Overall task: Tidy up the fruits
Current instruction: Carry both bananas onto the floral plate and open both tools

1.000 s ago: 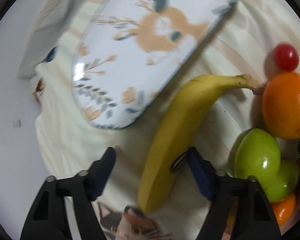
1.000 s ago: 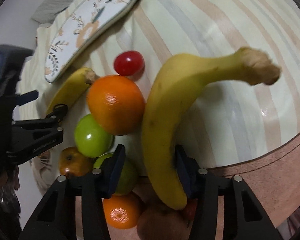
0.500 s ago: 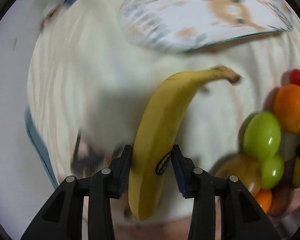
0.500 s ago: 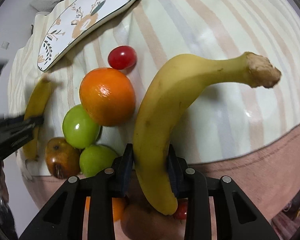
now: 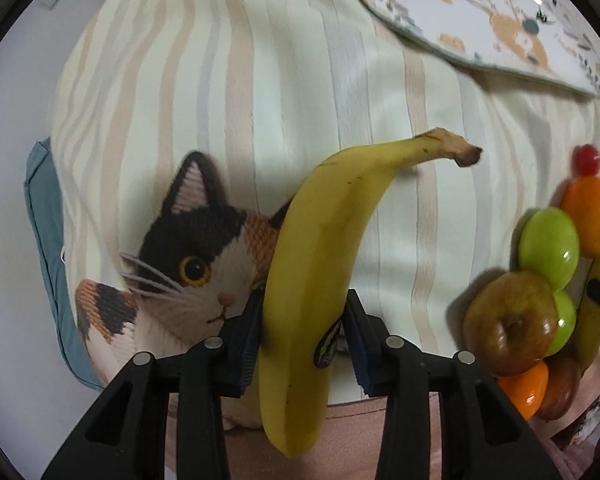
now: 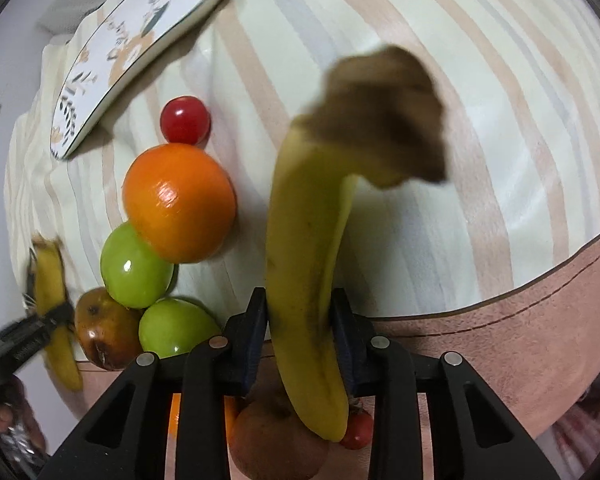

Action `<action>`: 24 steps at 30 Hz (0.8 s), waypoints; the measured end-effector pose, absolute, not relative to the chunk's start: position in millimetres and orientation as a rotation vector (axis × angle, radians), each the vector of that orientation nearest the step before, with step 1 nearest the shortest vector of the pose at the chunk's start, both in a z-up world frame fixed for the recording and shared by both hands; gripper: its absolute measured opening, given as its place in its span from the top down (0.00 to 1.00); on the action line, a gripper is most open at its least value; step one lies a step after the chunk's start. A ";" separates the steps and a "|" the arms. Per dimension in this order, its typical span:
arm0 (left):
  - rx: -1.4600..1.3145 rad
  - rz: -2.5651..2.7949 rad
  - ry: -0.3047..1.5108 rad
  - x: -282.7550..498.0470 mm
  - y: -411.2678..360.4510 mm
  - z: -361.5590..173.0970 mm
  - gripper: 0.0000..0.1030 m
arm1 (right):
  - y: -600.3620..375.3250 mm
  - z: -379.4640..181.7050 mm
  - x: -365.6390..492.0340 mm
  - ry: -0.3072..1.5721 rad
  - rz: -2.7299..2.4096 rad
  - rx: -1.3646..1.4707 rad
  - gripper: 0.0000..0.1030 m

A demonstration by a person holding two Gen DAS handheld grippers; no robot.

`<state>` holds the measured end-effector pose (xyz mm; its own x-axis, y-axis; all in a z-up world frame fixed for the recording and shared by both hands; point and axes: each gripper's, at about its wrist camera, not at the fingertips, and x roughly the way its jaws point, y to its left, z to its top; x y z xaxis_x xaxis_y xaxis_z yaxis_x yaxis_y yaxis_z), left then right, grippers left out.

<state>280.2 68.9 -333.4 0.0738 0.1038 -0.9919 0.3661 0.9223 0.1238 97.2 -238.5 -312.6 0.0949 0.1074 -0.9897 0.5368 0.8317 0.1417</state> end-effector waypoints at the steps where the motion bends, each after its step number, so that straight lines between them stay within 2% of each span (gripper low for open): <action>1: 0.377 -0.201 1.489 275.7 71.4 -331.5 0.66 | -236.9 -311.0 97.3 1.458 -0.344 0.537 0.68; 8: 0.231 -0.197 1.531 274.4 75.4 -314.8 0.67 | -247.6 -290.0 89.5 1.420 -0.303 0.615 0.68; 14: 0.080 -0.251 1.533 285.2 56.3 -280.4 0.68 | -276.4 -246.0 95.0 1.349 -0.188 0.747 0.68; 20: -0.047 -0.333 1.553 330.7 -4.5 -252.5 0.68 | -303.2 -202.6 134.9 1.264 -0.059 0.826 0.68; 24: -0.119 -0.340 1.598 377.8 -39.4 -265.6 0.68 | -315.4 -191.4 173.5 1.254 0.003 0.786 0.68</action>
